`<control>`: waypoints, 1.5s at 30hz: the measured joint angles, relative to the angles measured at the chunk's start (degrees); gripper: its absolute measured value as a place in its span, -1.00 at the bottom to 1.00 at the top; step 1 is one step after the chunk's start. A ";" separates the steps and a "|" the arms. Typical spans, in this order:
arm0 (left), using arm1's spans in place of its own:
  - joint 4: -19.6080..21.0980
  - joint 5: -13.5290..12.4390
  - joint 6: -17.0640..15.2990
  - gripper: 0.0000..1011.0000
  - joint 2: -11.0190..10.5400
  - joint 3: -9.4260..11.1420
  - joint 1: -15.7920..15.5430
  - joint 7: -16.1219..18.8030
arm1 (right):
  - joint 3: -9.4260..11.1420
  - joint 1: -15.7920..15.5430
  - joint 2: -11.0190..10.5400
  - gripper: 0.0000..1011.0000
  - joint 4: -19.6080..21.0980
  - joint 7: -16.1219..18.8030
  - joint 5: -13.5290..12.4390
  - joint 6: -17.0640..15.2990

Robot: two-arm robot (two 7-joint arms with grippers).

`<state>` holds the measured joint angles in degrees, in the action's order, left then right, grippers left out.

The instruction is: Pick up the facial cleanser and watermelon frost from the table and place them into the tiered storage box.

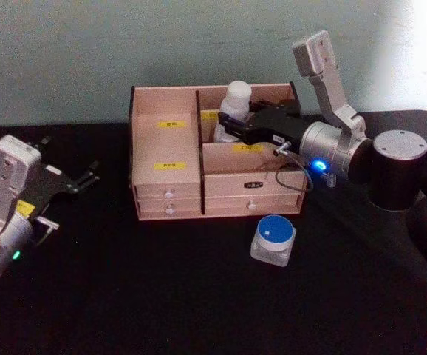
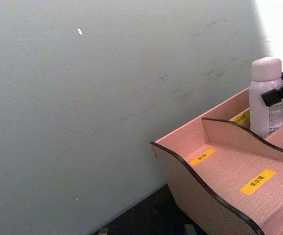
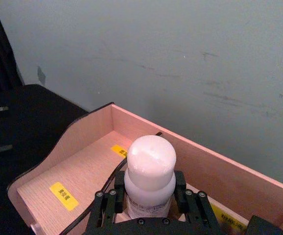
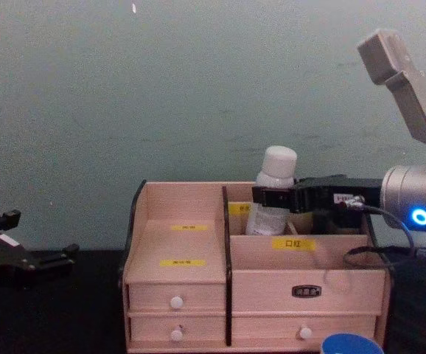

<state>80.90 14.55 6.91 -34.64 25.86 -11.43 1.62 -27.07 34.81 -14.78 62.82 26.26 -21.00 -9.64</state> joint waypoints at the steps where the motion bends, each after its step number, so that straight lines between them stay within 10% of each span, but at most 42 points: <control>1: 0.00 0.00 0.00 0.98 0.00 0.00 0.00 0.00 | 0.01 -0.05 0.04 0.17 -0.09 0.00 0.07 0.00; 18: 0.00 0.00 0.00 0.98 0.00 0.00 0.00 0.00 | 0.00 -0.12 0.04 0.19 -0.20 0.05 0.46 0.08; 32: 0.00 0.00 0.00 0.98 0.00 0.00 0.00 0.00 | 0.01 -0.12 0.03 0.97 -0.15 0.07 0.30 0.02; 45: 0.00 0.00 0.00 0.98 0.00 0.00 0.00 0.00 | 0.01 -0.11 0.03 0.98 -0.12 0.04 0.24 0.02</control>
<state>80.90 14.55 6.91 -34.64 25.86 -11.43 1.62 -27.06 34.70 -14.75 62.70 26.30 -20.76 -9.62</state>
